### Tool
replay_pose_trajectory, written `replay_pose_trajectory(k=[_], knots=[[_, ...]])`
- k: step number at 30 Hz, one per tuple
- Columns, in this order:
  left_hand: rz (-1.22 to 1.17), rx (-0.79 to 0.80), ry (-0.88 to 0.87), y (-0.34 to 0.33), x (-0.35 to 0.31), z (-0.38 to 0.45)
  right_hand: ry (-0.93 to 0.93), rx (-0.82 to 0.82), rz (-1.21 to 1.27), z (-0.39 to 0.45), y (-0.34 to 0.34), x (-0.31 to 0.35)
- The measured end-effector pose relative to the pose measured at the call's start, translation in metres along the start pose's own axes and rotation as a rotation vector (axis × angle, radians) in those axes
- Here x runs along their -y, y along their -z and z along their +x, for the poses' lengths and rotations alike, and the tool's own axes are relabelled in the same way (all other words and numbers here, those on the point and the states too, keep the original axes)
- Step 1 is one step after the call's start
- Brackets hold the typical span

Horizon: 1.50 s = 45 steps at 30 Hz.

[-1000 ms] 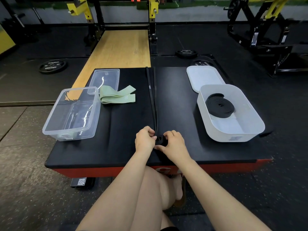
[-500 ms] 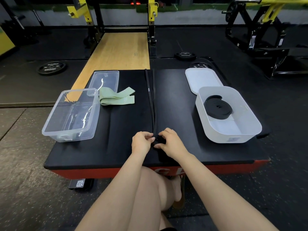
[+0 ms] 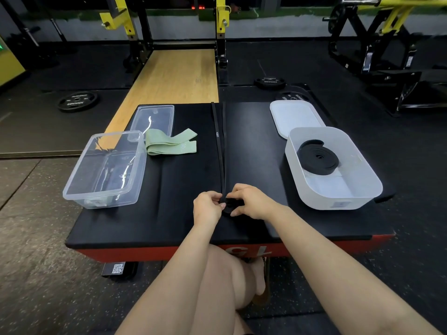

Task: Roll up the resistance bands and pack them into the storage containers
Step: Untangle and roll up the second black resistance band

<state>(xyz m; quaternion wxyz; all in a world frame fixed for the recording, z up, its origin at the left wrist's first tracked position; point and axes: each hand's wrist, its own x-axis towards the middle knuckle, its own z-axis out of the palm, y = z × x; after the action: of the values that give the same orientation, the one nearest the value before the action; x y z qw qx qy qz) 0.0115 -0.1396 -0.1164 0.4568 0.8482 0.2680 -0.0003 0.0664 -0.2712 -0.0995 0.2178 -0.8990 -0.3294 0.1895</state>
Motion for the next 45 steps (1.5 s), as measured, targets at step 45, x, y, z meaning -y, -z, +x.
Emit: replay_pose_trajectory(k=[45], knots=[[0.206,0.001,0.059,0.002,-0.010,0.005,-0.177,-0.167,0.021,-0.005,-0.020,0.001]])
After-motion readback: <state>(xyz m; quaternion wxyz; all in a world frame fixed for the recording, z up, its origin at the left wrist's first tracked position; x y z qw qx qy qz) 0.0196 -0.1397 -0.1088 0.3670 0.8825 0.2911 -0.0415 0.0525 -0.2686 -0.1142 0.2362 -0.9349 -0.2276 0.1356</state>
